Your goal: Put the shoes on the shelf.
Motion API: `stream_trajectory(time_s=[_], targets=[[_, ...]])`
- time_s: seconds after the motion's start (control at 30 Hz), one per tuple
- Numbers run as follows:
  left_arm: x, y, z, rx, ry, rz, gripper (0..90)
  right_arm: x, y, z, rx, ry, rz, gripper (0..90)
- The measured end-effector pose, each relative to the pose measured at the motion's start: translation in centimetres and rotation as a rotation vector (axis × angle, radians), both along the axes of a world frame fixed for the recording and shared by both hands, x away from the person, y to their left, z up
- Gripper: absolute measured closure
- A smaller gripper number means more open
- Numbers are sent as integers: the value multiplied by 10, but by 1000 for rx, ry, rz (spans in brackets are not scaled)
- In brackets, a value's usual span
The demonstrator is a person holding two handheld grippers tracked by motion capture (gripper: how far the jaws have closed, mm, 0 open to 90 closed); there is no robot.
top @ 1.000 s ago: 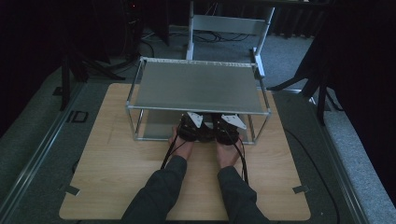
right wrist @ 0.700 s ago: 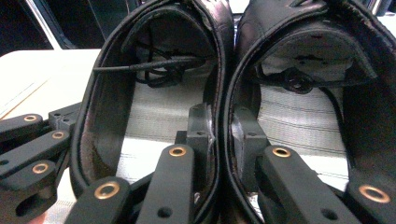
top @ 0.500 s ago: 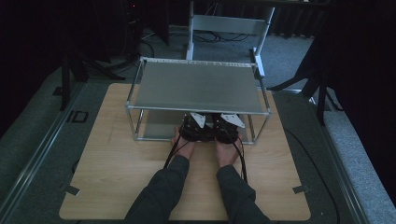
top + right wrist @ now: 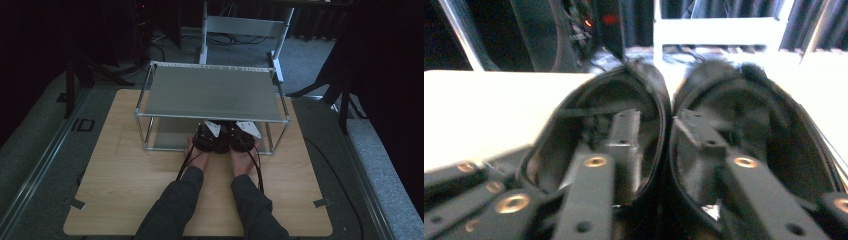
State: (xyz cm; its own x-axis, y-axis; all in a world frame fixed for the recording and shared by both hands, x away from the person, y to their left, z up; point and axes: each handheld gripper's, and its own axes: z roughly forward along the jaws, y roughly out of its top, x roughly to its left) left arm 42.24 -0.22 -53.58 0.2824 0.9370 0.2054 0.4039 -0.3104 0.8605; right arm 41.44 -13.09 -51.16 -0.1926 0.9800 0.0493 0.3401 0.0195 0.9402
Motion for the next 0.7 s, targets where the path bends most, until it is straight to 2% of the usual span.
stream_trajectory(time_s=[0.07, 0.1, 0.17, 0.27, 0.3, 0.33, 0.4, 0.47, 0.5, 0.57, 0.63, 0.67, 0.7], targets=[[0, 0, 0, 0, 0, 0, 900, 0, 0, -1, 8, -17, 21, 668], [1, 3, -2, 11, 13, 0, 900, 0, 2, -2, -4, -36, 32, 593], [1, 6, -2, 8, 20, -7, 900, 0, 3, -2, -4, -36, 49, 538], [1, 7, -2, 9, 24, -14, 890, 0, 5, -1, -9, -32, 40, 528], [1, 10, 1, -2, 30, -14, 872, -2, 4, 1, 7, -28, 37, 502], [1, 10, 1, -2, 30, -14, 858, -3, 3, 2, 11, -34, 35, 504], [0, 15, 3, -28, 44, -21, 835, -7, 2, 5, 6, -50, 37, 508], [0, 15, 3, -28, 44, -21, 828, -9, 2, 6, 5, -52, 36, 508], [-5, 20, 5, -34, 50, -54, 813, -12, 0, 8, 1, -56, 36, 501], [-7, 20, 6, -34, 46, -58, 795, -18, -2, 10, 1, -71, 42, 488], [-14, 23, 9, -65, 54, -66, 775, -26, -6, 14, 10, -92, 60, 484], [-14, 23, 9, -65, 54, -66, 765, -26, -6, 14, 10, -92, 60, 484], [-18, 26, 10, -56, 57, -94, 756, -34, -11, 17, 3, -97, 67, 484]])
